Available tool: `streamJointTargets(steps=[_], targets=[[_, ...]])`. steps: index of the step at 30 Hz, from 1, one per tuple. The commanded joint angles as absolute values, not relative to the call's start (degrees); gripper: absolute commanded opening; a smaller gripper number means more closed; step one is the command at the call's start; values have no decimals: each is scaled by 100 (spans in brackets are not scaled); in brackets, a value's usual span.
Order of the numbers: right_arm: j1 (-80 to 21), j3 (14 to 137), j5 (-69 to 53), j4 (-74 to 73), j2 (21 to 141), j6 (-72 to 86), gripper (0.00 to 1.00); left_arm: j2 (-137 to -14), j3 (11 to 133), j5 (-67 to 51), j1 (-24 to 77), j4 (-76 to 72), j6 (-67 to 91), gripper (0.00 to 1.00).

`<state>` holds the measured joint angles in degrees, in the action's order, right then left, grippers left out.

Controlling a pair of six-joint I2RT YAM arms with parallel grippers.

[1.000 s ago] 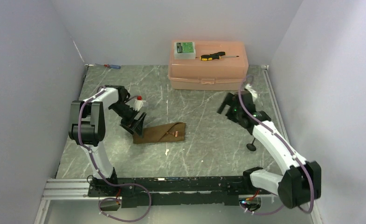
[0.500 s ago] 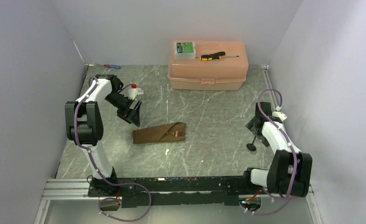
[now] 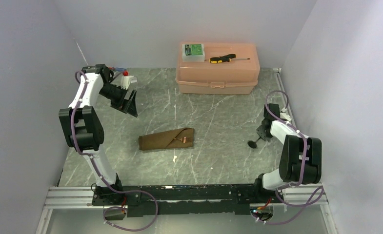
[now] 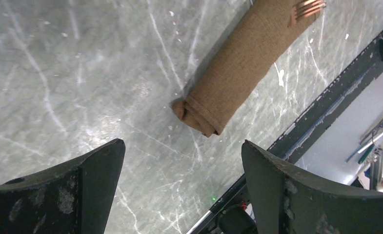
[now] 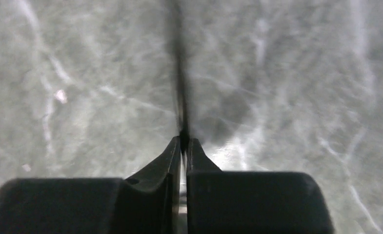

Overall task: Fold the napkin into a case and place the utensils inside
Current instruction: Pick up the spoon from the corner of the board.

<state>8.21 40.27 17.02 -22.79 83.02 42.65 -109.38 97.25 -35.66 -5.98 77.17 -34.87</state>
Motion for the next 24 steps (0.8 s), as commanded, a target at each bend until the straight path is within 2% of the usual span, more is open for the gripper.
streamJointTargets(steps=[1,3,4,6,8,9,10,18,24], targets=[[509,4134,1178,-1936,8663,4244,0,-11015,10180,-3600,-871,7770,-3454,92],[277,4193,1088,-1855,8796,4198,0,-11022,10225,-3639,-979,7702,-3363,75],[132,4250,1025,-1728,8876,4134,0,-11017,10234,-3666,-1006,7692,-3346,70],[-431,4480,1057,-1702,9071,3996,0,-11013,10233,-3683,-1011,7714,-3329,68],[-1017,4815,1178,-1748,9260,3805,0,-11017,10224,-3731,-1011,7791,-3342,73],[-1230,4961,1101,-1710,9328,3698,0,-11015,10210,-3778,-1011,7833,-3353,88],[-1460,5101,1075,-1684,9360,3586,0,-11005,10194,-3847,-1011,7880,-3391,94],[-2751,5892,657,-1928,9119,2319,0,-11024,10069,-4751,-944,8270,-3676,94],[-3250,5723,-532,-1796,8304,1276,0,-11092,9920,-5687,-698,8179,-3221,94]])
